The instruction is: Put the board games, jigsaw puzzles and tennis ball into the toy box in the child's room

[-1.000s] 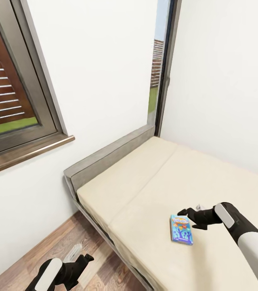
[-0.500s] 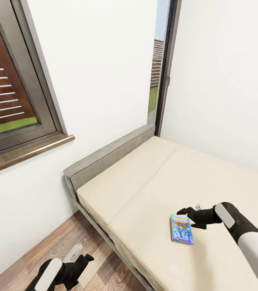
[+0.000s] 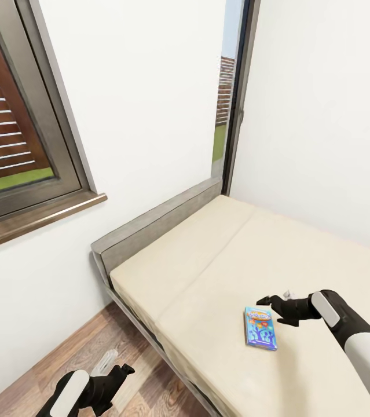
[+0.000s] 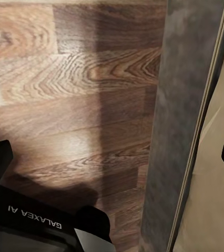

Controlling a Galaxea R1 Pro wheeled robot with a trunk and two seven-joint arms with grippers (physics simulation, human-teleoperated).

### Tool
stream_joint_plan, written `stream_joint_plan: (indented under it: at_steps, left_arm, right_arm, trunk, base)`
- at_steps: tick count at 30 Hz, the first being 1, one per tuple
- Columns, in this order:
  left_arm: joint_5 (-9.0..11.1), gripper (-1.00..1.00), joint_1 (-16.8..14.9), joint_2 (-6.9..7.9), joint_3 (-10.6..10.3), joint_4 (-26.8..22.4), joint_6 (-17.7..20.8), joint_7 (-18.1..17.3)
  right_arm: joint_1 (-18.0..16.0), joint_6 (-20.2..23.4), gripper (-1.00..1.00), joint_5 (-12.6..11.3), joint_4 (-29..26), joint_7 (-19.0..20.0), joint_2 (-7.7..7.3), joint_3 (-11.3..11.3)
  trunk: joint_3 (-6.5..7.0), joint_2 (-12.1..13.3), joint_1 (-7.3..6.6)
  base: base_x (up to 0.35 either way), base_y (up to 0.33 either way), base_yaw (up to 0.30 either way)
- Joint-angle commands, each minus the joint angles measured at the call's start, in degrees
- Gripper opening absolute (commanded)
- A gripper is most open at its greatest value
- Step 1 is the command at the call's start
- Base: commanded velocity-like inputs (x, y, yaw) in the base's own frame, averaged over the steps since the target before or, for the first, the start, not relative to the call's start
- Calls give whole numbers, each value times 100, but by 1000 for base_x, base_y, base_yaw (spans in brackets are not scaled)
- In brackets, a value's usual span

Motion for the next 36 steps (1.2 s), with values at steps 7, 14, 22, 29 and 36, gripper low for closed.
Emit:
stream_joint_plan:
  at_steps: [7, 14, 22, 29, 36]
  left_arm:
    - [67, 100, -2, -3, 9, -14, 20, 52]
    - [81, 100, -2, -3, 14, -16, 19, 52]
    - [105, 100, -2, 9, 53, -18, 20, 47]
    - [115, 100, 1, 14, 64, -18, 20, 44]
    - [114, 100, 2, 13, 69, -18, 20, 44]
  right_arm:
    - [-7, -115, 100, 37, 6, 49, -45, -6]
    - [-6, -154, 100, 37, 9, 51, -52, -23]
    - [-5, -167, 100, 36, 10, 52, -54, -33]
    - [-9, -168, 100, 36, 10, 52, -50, -33]
    - [-6, -166, 100, 36, 10, 53, -47, -36]
  trunk:
    - [-5, -3, 0]
    - [-5, -3, 0]
    - [-149, -323, 175]
    - [-274, -604, 329]
    - [-400, -885, 483]
  base:
    - [0, 0, 0]
    - [0, 0, 0]
    - [0, 0, 0]
    - [0, 0, 0]
    - [0, 0, 0]
